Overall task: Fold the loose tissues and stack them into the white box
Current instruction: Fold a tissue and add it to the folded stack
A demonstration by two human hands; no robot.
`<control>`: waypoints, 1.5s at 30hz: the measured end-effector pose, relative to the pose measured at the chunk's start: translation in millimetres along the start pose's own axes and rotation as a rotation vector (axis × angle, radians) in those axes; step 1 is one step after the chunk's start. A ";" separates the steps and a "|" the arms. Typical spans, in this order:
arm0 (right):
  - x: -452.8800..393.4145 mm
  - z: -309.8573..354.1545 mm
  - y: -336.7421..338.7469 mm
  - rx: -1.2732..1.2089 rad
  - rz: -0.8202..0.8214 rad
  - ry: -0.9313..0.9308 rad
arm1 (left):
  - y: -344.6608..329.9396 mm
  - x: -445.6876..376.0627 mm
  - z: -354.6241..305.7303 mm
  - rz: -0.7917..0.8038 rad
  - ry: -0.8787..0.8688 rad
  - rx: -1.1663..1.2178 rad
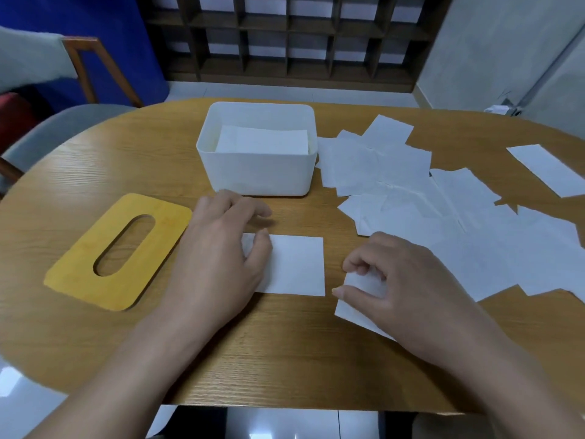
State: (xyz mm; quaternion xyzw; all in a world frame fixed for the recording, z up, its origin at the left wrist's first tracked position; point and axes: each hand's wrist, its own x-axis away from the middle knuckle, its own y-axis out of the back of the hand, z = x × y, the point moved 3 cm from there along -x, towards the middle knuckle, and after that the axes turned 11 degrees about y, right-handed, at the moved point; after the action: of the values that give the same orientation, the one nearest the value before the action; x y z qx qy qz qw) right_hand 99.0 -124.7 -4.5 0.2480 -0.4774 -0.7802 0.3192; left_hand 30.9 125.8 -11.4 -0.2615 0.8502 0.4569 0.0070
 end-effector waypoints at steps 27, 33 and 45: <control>10.1 -24.6 5.4 -0.155 -0.145 0.015 | -58.4 26.2 -73.2 0.371 -0.231 0.119; 8.6 -14.7 13.6 -0.420 -0.249 0.036 | -41.6 19.9 -70.3 0.357 -0.079 0.404; -9.2 -9.9 3.6 -0.526 -0.364 -0.036 | -2.1 -2.3 -2.4 0.246 0.164 0.641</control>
State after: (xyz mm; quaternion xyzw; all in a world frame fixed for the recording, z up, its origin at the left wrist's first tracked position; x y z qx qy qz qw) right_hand 113.1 -125.0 -4.6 0.2247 -0.2126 -0.9253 0.2192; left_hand 34.4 123.9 -11.0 -0.1776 0.9732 0.1418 -0.0347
